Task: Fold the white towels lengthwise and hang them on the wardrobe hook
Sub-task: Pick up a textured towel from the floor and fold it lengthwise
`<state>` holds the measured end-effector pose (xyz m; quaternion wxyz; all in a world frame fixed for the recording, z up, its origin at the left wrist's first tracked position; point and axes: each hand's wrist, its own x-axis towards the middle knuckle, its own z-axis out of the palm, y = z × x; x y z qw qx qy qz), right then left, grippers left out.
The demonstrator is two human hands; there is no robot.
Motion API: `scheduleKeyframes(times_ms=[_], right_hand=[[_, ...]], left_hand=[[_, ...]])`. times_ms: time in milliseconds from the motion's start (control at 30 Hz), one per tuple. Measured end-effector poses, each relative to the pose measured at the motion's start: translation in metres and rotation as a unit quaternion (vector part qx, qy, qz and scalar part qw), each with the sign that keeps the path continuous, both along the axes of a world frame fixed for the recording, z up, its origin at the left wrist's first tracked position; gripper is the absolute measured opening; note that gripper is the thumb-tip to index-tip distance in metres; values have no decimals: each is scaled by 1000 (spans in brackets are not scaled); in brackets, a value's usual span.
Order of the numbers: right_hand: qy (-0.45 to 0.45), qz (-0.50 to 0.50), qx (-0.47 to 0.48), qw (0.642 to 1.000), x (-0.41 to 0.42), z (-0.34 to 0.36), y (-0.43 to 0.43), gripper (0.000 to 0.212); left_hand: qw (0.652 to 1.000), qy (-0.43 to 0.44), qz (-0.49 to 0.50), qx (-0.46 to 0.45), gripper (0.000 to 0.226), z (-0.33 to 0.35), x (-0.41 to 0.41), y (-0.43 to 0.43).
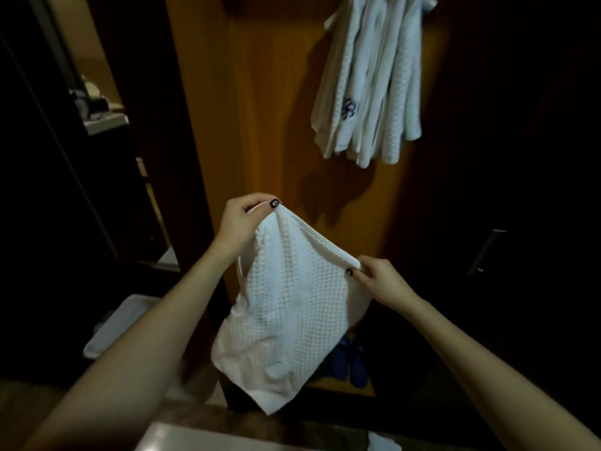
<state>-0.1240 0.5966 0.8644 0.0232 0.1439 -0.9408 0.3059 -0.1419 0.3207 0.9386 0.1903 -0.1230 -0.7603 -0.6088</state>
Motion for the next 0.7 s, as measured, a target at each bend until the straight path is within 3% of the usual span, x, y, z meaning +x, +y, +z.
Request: scheduleKeyframes(times_ms=[100, 167, 267, 367, 500, 700], right_hand=[[78, -4, -60, 995, 2, 29, 24, 9], [127, 24, -96, 987, 1, 54, 34, 28], [159, 63, -122, 978, -3, 88, 49, 36], [153, 74, -89, 981, -8, 108, 66, 34], [107, 23, 36, 993, -16, 111, 93, 11], [110, 7, -26, 994, -30, 121, 116, 31]], left_hand=[[999, 32, 6, -15, 6, 22, -6, -2], [999, 45, 20, -3, 6, 29, -11, -4], [997, 54, 47, 17, 8, 35, -20, -4], [996, 69, 53, 22, 7, 39, -30, 5], [995, 68, 54, 39, 11, 43, -42, 23], [998, 40, 55, 4, 19, 43, -52, 18]])
